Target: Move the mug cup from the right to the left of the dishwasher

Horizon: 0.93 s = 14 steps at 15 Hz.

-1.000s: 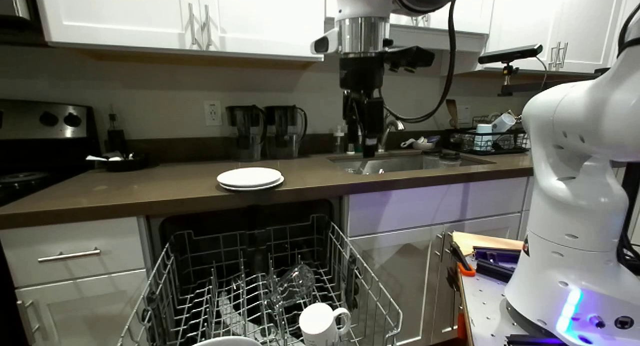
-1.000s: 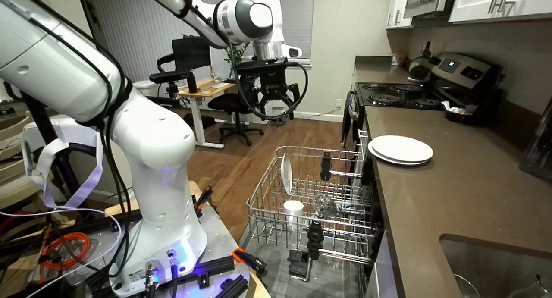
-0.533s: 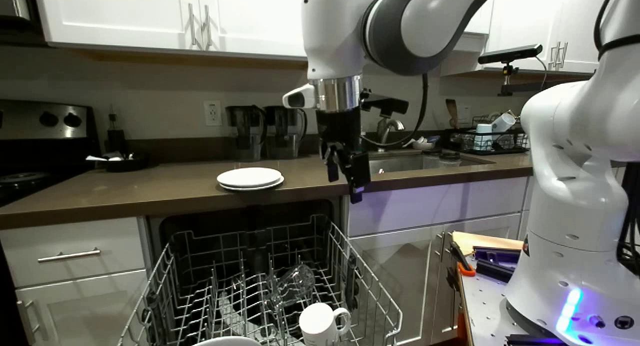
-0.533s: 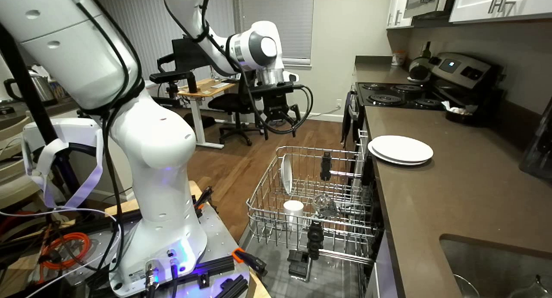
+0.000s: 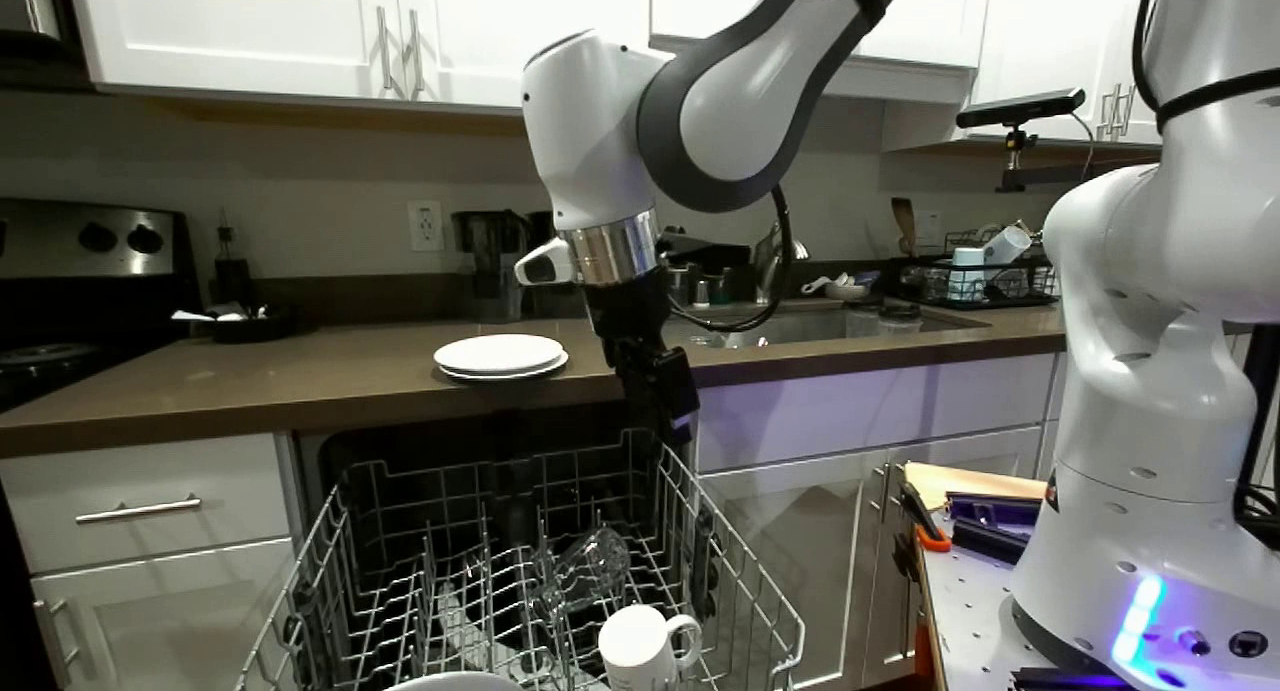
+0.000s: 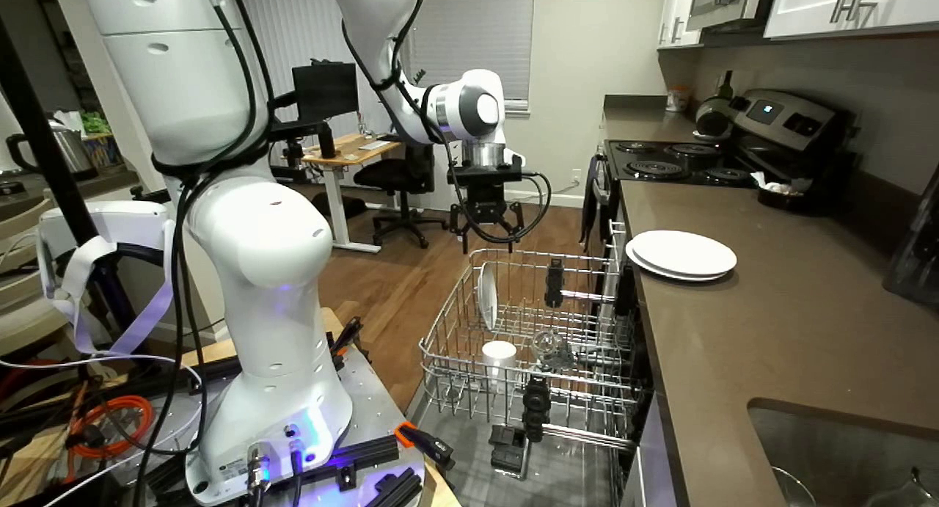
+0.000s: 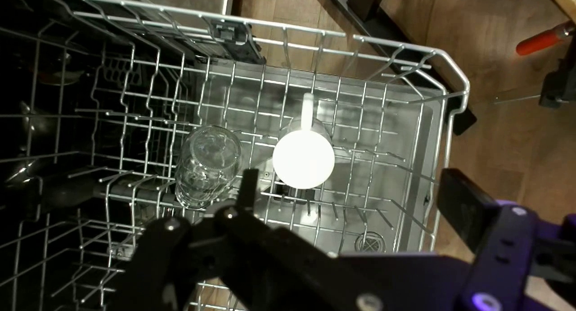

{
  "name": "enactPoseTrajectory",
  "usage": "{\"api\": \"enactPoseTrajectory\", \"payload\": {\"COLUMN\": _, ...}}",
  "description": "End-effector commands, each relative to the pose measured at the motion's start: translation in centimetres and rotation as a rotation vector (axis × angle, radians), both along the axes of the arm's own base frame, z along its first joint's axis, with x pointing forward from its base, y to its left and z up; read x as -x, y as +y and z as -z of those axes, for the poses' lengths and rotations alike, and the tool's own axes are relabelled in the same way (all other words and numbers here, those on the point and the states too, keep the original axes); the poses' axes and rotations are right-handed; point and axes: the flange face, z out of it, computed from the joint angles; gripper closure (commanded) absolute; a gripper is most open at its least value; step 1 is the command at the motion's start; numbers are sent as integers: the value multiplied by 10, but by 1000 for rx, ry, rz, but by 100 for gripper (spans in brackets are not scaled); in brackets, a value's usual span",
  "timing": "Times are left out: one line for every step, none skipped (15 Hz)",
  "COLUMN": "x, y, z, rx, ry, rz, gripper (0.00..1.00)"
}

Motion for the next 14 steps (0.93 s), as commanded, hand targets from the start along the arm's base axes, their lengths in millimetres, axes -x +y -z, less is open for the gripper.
{"api": "enactPoseTrajectory", "payload": {"x": 0, "y": 0, "z": 0, "rx": 0, "ry": 0, "rz": 0, "gripper": 0}}
{"api": "enactPoseTrajectory", "payload": {"x": -1, "y": 1, "z": 3, "rx": 10, "ry": -7, "rz": 23, "gripper": 0}}
{"api": "enactPoseTrajectory", "payload": {"x": -5, "y": 0, "z": 13, "rx": 15, "ry": -3, "rz": 53, "gripper": 0}}
{"api": "enactPoseTrajectory", "payload": {"x": -6, "y": 0, "z": 17, "rx": 25, "ry": -9, "rz": 73, "gripper": 0}}
{"api": "enactPoseTrajectory", "payload": {"x": -9, "y": -1, "z": 26, "rx": 40, "ry": -15, "rz": 104, "gripper": 0}}
{"api": "enactPoseTrajectory", "payload": {"x": -11, "y": -3, "z": 32, "rx": 48, "ry": -19, "rz": 131, "gripper": 0}}
{"api": "enactPoseTrajectory", "payload": {"x": -13, "y": -5, "z": 44, "rx": 56, "ry": -21, "rz": 165, "gripper": 0}}
{"api": "enactPoseTrajectory", "payload": {"x": -16, "y": -6, "z": 53, "rx": 65, "ry": -27, "rz": 192, "gripper": 0}}
{"api": "enactPoseTrajectory", "payload": {"x": -18, "y": -8, "z": 67, "rx": 61, "ry": -14, "rz": 212, "gripper": 0}}
{"api": "enactPoseTrajectory", "payload": {"x": -20, "y": -9, "z": 79, "rx": 59, "ry": -9, "rz": 226, "gripper": 0}}
{"api": "enactPoseTrajectory", "payload": {"x": -23, "y": -11, "z": 97, "rx": 64, "ry": 9, "rz": 238, "gripper": 0}}
{"api": "enactPoseTrajectory", "payload": {"x": -25, "y": -13, "z": 110, "rx": 65, "ry": 24, "rz": 249, "gripper": 0}}
{"api": "enactPoseTrajectory", "payload": {"x": -28, "y": -17, "z": 128, "rx": 74, "ry": 49, "rz": 260, "gripper": 0}}
{"api": "enactPoseTrajectory", "payload": {"x": -30, "y": -19, "z": 141, "rx": 79, "ry": 67, "rz": 266, "gripper": 0}}
